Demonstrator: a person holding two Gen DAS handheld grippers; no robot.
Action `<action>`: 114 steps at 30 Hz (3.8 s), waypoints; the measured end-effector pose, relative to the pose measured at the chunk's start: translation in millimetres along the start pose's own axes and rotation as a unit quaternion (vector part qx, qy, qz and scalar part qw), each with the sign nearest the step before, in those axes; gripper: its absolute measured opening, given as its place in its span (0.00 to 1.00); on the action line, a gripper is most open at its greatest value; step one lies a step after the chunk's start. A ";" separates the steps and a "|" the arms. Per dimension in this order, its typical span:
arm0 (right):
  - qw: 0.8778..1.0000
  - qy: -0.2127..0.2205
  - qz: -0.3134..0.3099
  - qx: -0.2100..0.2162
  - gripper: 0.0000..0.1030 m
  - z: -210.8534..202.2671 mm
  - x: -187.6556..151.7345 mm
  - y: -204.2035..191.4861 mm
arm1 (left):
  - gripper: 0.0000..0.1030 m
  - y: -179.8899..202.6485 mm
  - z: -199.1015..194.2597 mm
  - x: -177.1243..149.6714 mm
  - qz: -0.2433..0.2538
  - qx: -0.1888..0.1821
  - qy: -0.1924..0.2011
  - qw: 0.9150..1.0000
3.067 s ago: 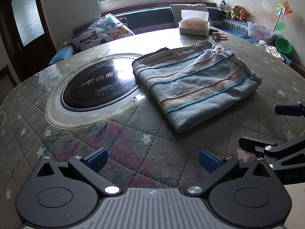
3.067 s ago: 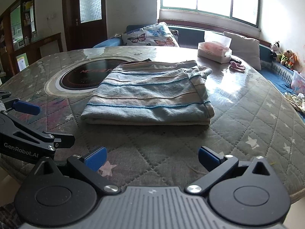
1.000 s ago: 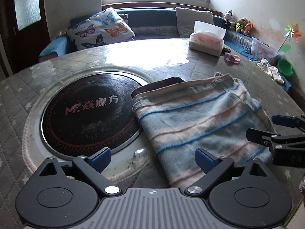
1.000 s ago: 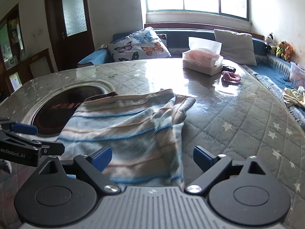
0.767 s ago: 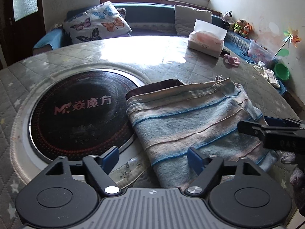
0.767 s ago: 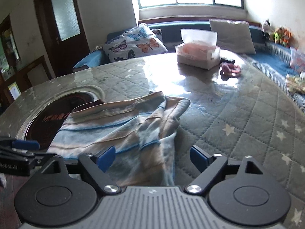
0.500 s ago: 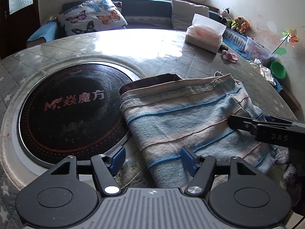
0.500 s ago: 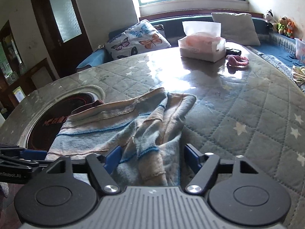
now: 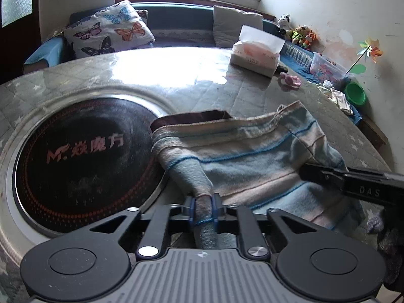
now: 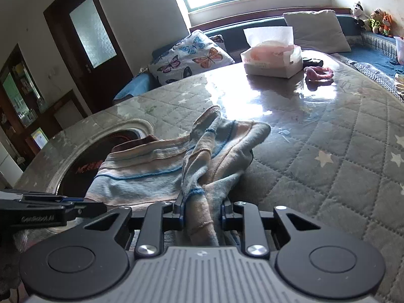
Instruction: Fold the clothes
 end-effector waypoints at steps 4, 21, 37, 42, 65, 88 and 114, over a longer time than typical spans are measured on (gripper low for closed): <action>1.000 0.012 0.002 -0.004 0.19 -10.3 3.4 1.1 | 0.10 10.1 -4.8 12.7 0.017 0.001 0.014 1.000; 0.996 0.070 0.007 -0.062 0.18 -39.2 60.0 35.7 | 0.10 63.6 11.7 100.8 0.073 0.002 0.049 0.996; 0.990 0.028 0.042 -0.131 0.40 -11.1 52.0 82.8 | 0.41 67.8 61.2 101.4 0.079 0.035 0.004 0.996; 0.986 0.049 0.018 -0.158 0.48 -27.4 50.5 72.3 | 0.53 67.8 56.6 95.4 0.081 0.040 0.004 0.996; 0.989 0.021 -0.051 -0.137 0.57 -33.5 -22.4 23.1 | 0.81 67.5 33.4 27.4 0.094 0.074 -0.003 0.993; 0.989 0.023 -0.021 -0.143 1.00 -47.4 -73.6 0.9 | 0.95 73.6 -10.0 -37.8 0.100 0.098 0.023 0.990; 0.987 0.022 0.003 -0.158 1.00 -47.9 -97.8 -18.1 | 0.95 66.8 -25.7 -74.7 0.090 0.090 0.029 0.991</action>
Point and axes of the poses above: each gripper's, at about its wrist camera, not at the fingertips, and z roughly the way its jaws point, y to its right, x to its top, the point moved 4 cm from there along z, roughly the way its jaws point, and after that the axes turned 14 degrees about -y, right-handed, at the moved point
